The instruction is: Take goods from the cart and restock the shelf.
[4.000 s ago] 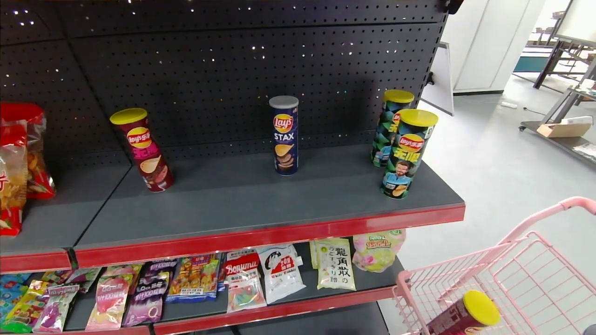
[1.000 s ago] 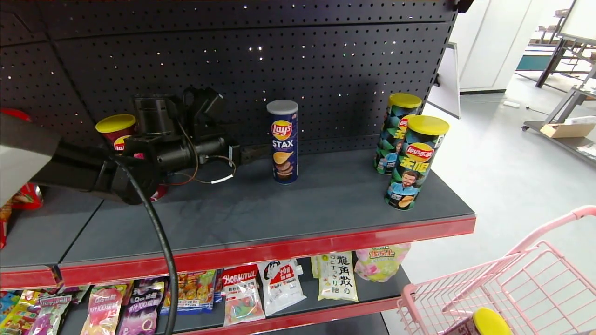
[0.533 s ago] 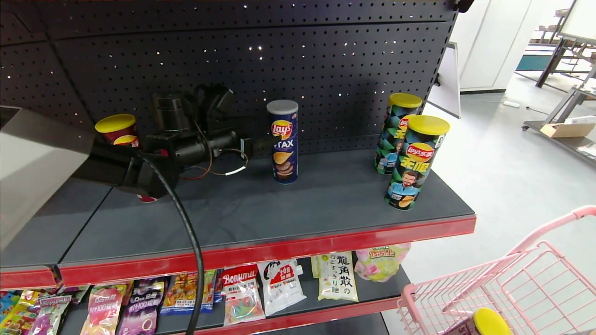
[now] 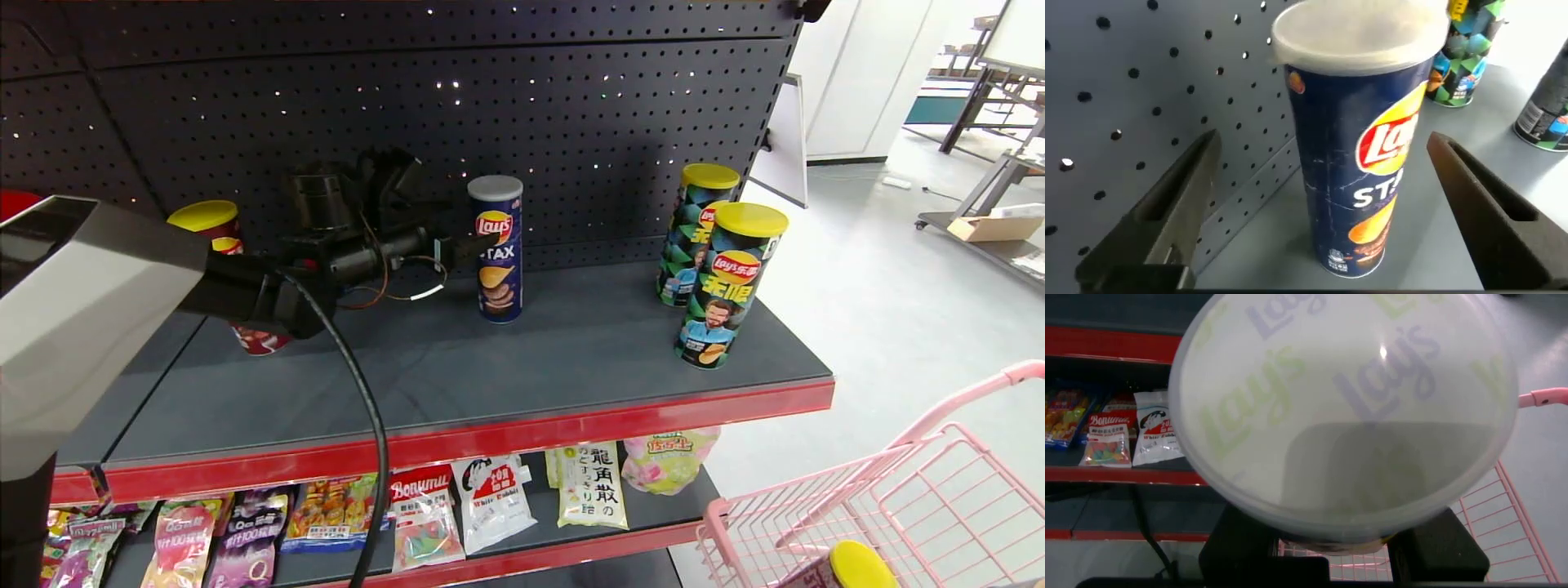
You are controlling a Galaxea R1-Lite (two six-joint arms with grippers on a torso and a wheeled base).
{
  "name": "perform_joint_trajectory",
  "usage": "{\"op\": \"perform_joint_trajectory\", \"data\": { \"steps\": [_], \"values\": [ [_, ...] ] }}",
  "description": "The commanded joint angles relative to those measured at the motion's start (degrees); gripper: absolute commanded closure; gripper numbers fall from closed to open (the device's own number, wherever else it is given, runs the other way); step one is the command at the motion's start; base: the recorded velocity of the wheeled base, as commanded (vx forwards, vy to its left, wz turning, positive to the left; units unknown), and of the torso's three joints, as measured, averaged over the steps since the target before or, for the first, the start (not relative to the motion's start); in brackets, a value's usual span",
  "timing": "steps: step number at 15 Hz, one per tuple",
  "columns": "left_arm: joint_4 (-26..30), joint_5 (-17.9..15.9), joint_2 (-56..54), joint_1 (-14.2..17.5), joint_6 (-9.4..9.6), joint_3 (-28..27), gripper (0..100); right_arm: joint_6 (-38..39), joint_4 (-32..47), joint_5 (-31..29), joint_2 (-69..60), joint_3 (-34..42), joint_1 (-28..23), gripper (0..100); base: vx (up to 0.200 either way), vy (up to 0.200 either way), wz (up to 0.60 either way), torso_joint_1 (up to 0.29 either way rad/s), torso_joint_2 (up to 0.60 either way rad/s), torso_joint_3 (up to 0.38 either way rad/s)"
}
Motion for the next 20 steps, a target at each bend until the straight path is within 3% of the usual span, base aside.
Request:
{"op": "perform_joint_trajectory", "data": {
  "steps": [1,5,11,20],
  "values": [
    [0.1,0.4,0.8,-0.6,-0.51,-0.5,0,0.0,0.0,0.0,0.0,0.0,0.0,100,0.000,0.000,0.00,0.000,0.00,0.000],
    [-0.1,0.6,3.5,-0.7,-1.13,-4.6,0,0.0,0.0,0.0,0.1,0.0,0.0,100,0.000,0.000,0.00,0.000,0.00,0.000],
    [0.3,0.7,5.0,-2.7,-1.22,-5.2,0,0.0,0.0,0.0,0.5,0.0,0.0,100,0.000,0.000,0.00,0.000,0.00,0.000],
    [1.6,1.8,7.9,-2.8,-1.22,-10.6,0,0.0,0.0,0.0,0.2,-0.2,0.0,100,0.000,0.000,0.00,0.000,0.00,0.000]
  ]
}}
